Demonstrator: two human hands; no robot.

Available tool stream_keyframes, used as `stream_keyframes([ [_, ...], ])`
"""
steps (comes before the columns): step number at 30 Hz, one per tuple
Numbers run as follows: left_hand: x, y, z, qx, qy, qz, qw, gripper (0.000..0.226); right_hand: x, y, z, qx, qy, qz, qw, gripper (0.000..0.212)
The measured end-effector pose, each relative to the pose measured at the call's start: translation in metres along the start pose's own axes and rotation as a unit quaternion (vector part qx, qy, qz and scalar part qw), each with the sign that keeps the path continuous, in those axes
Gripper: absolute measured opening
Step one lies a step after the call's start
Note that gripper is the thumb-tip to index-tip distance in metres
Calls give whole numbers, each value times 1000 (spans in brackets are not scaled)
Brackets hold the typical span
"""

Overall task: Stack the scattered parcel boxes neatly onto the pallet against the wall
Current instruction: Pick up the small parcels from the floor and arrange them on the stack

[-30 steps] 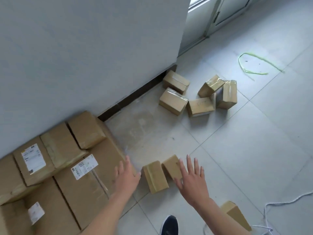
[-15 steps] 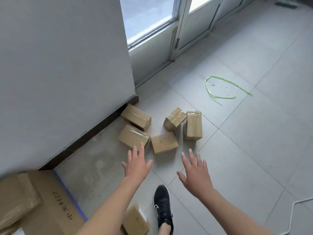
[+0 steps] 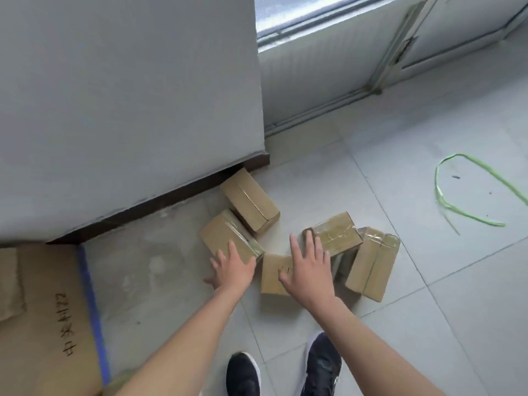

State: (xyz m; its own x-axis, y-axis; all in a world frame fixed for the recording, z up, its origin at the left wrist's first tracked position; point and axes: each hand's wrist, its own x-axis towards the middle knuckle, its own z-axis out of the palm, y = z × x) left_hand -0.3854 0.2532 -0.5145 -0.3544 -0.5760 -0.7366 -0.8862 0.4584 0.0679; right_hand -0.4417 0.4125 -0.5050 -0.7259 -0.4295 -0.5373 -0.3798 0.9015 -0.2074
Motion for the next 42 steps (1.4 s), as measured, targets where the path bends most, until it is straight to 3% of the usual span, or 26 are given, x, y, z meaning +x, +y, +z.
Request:
stream_keyframes([
  [5,90,22,25,-39,23,-111,993,106,112,-16,24,0,13,-63,998,85],
  [8,140,30,39,-139,-8,-160,977,119,172,-34,40,53,10,-56,997,95],
  [10,162,35,48,-196,-14,-178,964,115,200,-47,54,53,4,-58,997,101],
  [13,173,29,64,-218,26,-167,961,107,217,-64,75,44,16,-30,998,102],
  [17,166,8,80,-163,88,-134,973,118,221,-73,87,40,81,14,996,87],
  [21,167,-5,80,-165,122,-120,971,124,224,-70,77,17,73,34,997,88],
  [24,153,-24,66,-131,111,-98,980,125,200,-71,55,16,70,46,996,84],
  [28,94,-60,13,-121,113,-81,983,124,127,-92,18,-36,56,-2,998,92],
  [34,-38,-172,-98,-172,99,-180,963,121,-2,-199,-37,-82,-16,-131,988,88],
  [38,-126,-262,-153,-241,84,-294,921,124,-75,-289,-68,-113,-78,-232,963,88],
  [42,-180,-354,-193,-305,105,-389,863,131,-124,-374,-98,-125,-87,-324,934,99],
])
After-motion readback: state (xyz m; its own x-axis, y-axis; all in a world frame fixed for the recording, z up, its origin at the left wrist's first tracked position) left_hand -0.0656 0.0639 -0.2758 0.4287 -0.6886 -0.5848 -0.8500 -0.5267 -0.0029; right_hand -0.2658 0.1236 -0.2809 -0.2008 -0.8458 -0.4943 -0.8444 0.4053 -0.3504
